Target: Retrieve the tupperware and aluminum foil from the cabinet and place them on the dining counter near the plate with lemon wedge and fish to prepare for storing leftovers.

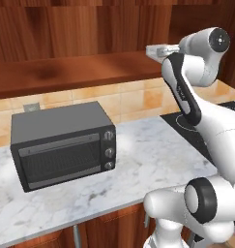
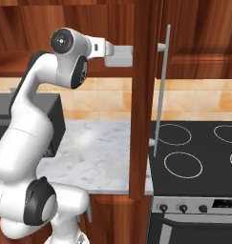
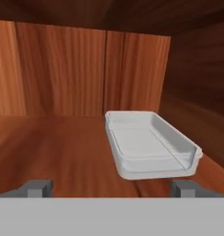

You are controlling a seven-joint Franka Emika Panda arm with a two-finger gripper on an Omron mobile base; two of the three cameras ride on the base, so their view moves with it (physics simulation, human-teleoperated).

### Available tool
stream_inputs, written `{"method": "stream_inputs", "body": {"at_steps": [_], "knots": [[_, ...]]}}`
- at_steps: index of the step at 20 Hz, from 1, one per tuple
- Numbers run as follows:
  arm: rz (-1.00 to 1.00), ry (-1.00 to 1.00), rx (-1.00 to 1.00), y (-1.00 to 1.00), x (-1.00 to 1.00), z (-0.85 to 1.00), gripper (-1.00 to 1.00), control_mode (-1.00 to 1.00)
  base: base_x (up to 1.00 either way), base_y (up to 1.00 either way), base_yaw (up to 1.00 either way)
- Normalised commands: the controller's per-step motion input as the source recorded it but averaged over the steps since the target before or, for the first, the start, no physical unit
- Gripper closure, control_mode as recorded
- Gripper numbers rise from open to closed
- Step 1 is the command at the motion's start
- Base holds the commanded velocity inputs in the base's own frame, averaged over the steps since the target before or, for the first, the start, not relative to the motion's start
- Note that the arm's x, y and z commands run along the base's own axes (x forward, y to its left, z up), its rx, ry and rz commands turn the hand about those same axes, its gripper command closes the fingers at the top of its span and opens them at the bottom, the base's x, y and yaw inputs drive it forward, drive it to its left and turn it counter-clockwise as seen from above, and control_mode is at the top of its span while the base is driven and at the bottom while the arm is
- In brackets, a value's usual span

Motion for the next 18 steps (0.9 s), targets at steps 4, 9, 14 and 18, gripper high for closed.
{"method": "stream_inputs", "body": {"at_steps": [4, 9, 14, 18], "knots": [[0.00, 0.11, 0.00, 0.00, 0.72, -0.22, -1.00, -1.00, 0.00, 0.00, 0.00], [0.00, 0.08, 0.00, 0.00, 0.70, -0.11, -1.00, -1.00, 0.00, 0.00, 0.00], [0.00, 0.06, 0.01, 0.00, 0.69, -0.03, -1.00, -1.00, 0.00, 0.00, 0.00], [0.00, 0.06, 0.00, 0.00, 0.64, -0.11, -1.00, -1.00, 0.00, 0.00, 0.00]]}}
